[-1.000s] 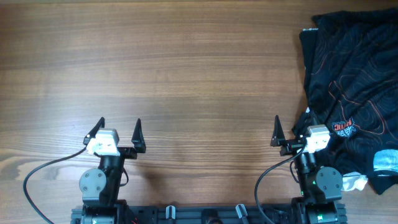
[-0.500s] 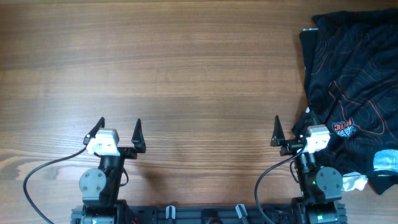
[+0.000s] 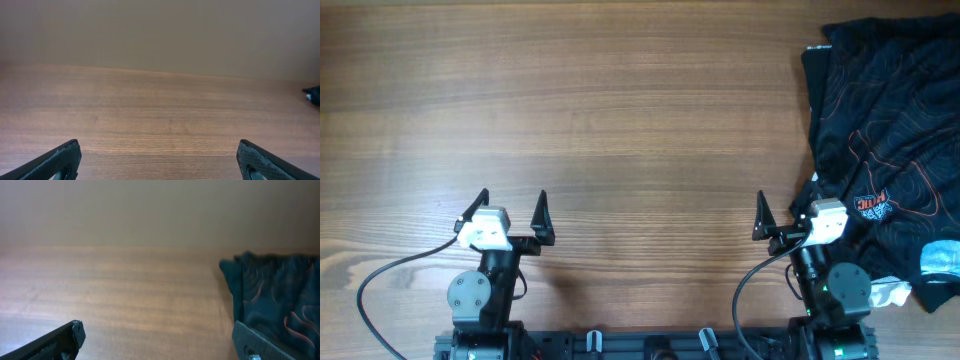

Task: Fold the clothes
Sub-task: 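Reach the right gripper into the black shirt pile and grasp it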

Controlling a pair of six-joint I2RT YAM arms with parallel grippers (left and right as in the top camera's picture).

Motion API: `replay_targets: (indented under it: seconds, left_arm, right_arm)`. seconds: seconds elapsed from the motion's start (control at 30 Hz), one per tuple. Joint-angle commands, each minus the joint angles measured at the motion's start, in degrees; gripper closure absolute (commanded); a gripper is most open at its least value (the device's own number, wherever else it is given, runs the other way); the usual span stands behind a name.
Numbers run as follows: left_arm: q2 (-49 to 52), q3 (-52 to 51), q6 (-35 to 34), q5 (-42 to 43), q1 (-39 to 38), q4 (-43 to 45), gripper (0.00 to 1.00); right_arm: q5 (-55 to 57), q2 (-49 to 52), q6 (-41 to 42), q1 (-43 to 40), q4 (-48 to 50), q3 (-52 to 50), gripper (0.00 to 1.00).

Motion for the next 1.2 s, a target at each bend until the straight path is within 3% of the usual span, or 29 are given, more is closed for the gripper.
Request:
replay_targets:
  seconds: [0.0,0.17,0.33,0.43,0.53,0.6,0.7,0.8,1.03,1.1,1.17]
  left_arm:
    - [1.8,1.9,-5.9,-0.3,0.3,-0.7,0.0]
    - [15.2,12.1,-6.3,0.1,0.3,-7.2,0.0]
    - [37.9,30.6,-6.3,0.8,0.3,-20.9,0.0]
    - [45.8,37.6,-6.3,0.7,0.3,-27.4,0.0]
    - [49.1,38.6,-6.3,0.7,0.3,-28.2,0.0]
    - [50.4,38.6,-6.3,0.7,0.3,-28.8,0.0]
    - [51.3,38.6,-6.3,0.7,0.3,-29.6,0.0]
    - [51.4,38.6,-6.3,0.8,0.3,-30.1,0.0]
    - [51.4,38.6,-6.3,0.8,0.3,-30.1,0.0]
    - [51.4,38.6,-6.3,0.7,0.3,-30.2,0.0]
    - [51.4,38.6,-6.3,0.7,0.3,-30.2,0.0]
  right_arm:
    - [3.8,4.7,1.1,-0.2,-4.6,7.9,0.0]
    - [4.0,21.4,2.5,-0.2,-13.3,20.6,0.0]
    - [4.0,46.1,-1.0,-0.2,-28.5,38.3,0.0]
    - [0.8,54.6,-1.0,-0.2,-31.5,44.3,0.0]
    - [-3.8,59.3,-0.5,-0.2,-32.5,45.8,0.0]
    - [-0.9,61.7,0.1,-0.2,-33.2,45.8,0.0]
    - [16.9,66.0,15.3,-0.9,-37.7,45.7,0.01]
    - [22.5,71.7,23.5,-2.1,-43.3,45.4,0.07]
    - [24.1,83.2,27.8,-5.4,-40.7,39.6,0.14]
    - [23.7,84.1,27.8,-5.9,-40.3,38.7,0.34]
    - [23.2,84.1,27.8,-5.9,-40.2,38.4,0.66]
